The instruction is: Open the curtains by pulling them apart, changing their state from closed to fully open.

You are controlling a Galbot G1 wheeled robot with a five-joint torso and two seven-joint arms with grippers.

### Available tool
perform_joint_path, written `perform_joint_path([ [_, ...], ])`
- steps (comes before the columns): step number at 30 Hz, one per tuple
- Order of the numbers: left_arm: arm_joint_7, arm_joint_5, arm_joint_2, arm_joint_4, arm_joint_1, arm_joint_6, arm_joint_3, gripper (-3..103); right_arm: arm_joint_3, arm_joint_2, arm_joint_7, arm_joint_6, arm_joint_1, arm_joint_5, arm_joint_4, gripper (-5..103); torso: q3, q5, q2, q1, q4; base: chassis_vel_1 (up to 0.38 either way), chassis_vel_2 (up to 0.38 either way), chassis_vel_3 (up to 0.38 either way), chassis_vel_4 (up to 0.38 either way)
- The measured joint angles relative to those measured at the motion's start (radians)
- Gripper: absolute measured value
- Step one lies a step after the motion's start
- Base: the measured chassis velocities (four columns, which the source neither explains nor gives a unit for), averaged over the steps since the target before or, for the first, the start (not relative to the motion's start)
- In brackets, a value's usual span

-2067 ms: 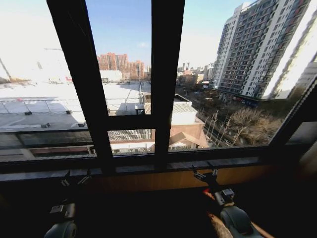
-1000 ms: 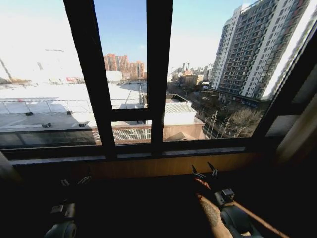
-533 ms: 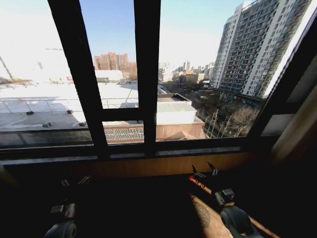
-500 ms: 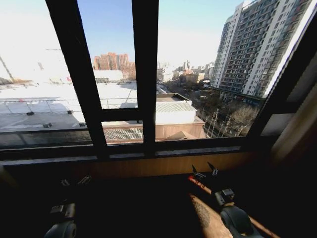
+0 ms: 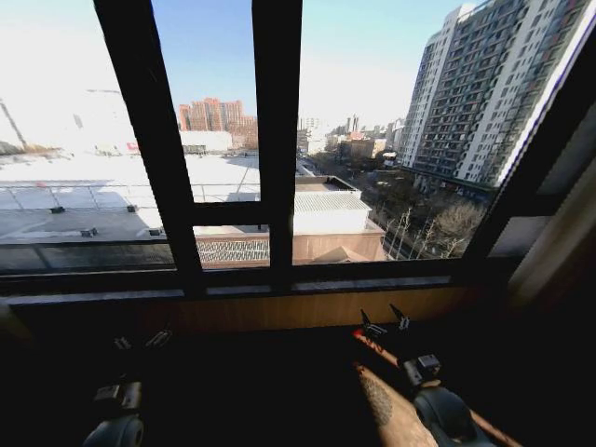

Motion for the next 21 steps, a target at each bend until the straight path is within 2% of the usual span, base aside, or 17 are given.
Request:
perform_joint_path([
  [7,0.0,0.0,0.0,0.0,0.0,0.0,0.0,100,0.0,0.0,0.0,0.0,0.0,0.0,0.0,100,0.0,0.0004,0.0,0.0,-0.0002,0.062,-0.327,-0.075,0.321],
  [11,0.0,0.0,0.0,0.0,0.0,0.0,0.0,100,0.0,0.0,0.0,0.0,0.0,0.0,0.0,100,-0.001,0.0004,0.001,-0.002,0.0,0.114,-0.174,-0.092,0.211],
  [17,0.0,0.0,0.0,0.0,0.0,0.0,0.0,100,0.0,0.0,0.0,0.0,0.0,0.0,0.0,100,0.0,-0.0008,0.0,-0.001,0.0001,0.045,-0.009,-0.053,-0.01],
  [21,0.0,0.0,0.0,0.0,0.0,0.0,0.0,100,0.0,0.0,0.0,0.0,0.0,0.0,0.0,100,0.0,0.0002,0.0,0.001,0.0002,-0.005,0.039,0.022,-0.045],
])
